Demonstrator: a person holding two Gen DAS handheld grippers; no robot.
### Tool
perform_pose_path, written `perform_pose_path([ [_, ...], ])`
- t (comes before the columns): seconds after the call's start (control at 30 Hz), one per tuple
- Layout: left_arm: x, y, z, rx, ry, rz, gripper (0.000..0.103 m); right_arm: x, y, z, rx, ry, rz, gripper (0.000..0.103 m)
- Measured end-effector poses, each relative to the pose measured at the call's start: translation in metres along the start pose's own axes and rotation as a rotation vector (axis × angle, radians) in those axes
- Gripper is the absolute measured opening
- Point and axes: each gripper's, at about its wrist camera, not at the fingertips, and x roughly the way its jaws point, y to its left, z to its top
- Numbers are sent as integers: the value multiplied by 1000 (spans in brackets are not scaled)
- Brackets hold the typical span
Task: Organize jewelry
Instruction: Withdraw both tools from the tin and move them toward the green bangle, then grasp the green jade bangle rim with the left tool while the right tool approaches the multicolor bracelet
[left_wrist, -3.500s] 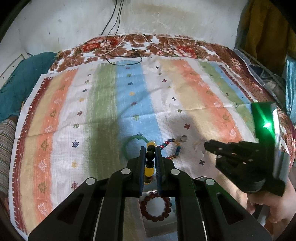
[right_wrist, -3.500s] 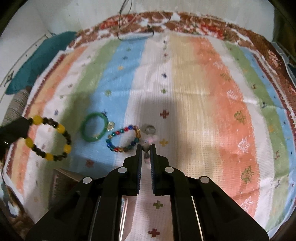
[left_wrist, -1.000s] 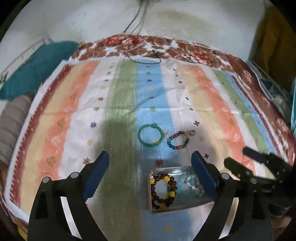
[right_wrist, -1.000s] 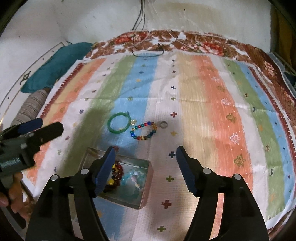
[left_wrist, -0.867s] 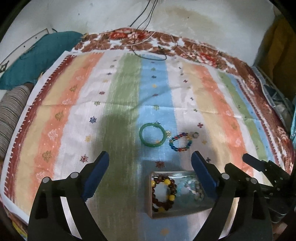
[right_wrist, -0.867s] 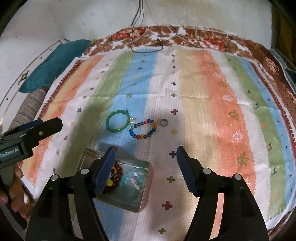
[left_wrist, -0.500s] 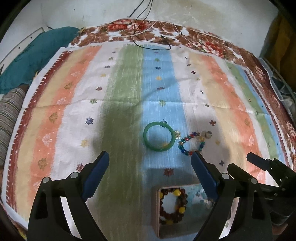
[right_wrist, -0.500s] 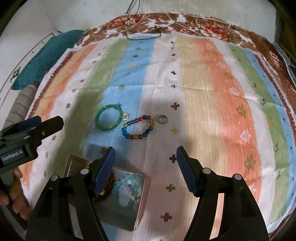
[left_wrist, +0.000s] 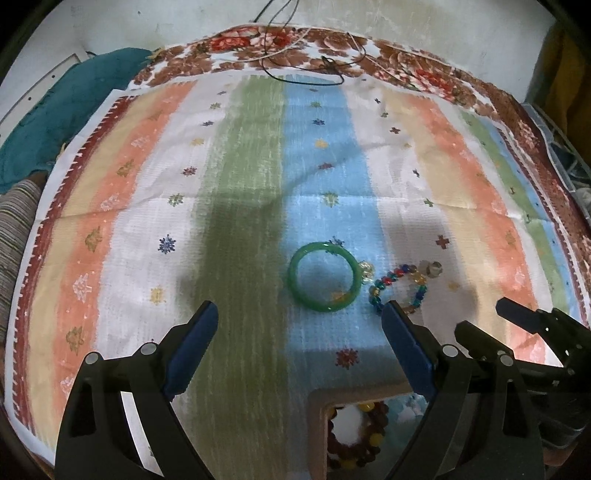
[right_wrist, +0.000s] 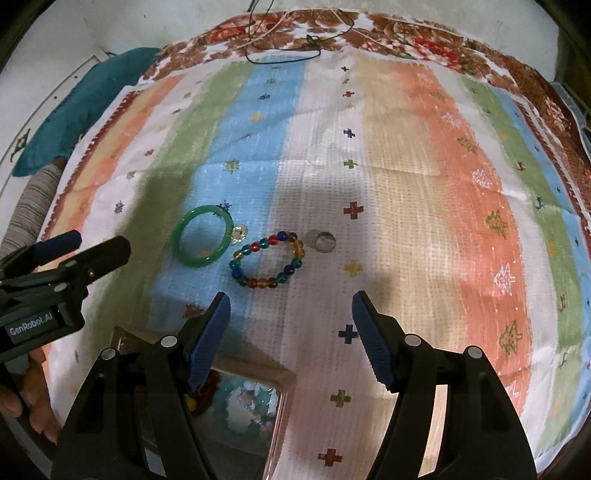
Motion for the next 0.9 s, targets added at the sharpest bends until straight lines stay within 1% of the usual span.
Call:
perform_pose_path([
  [0.37,25,5,8,-6,38,16,87,18,-1,9,-1,26,-4,68],
  [0.67,43,-1,14,35,58,18,87,37,-8,17,39,69,14,68],
  [0.9,57,-1,18,53,79,13,82,52,-8,23,54,98,16,68],
])
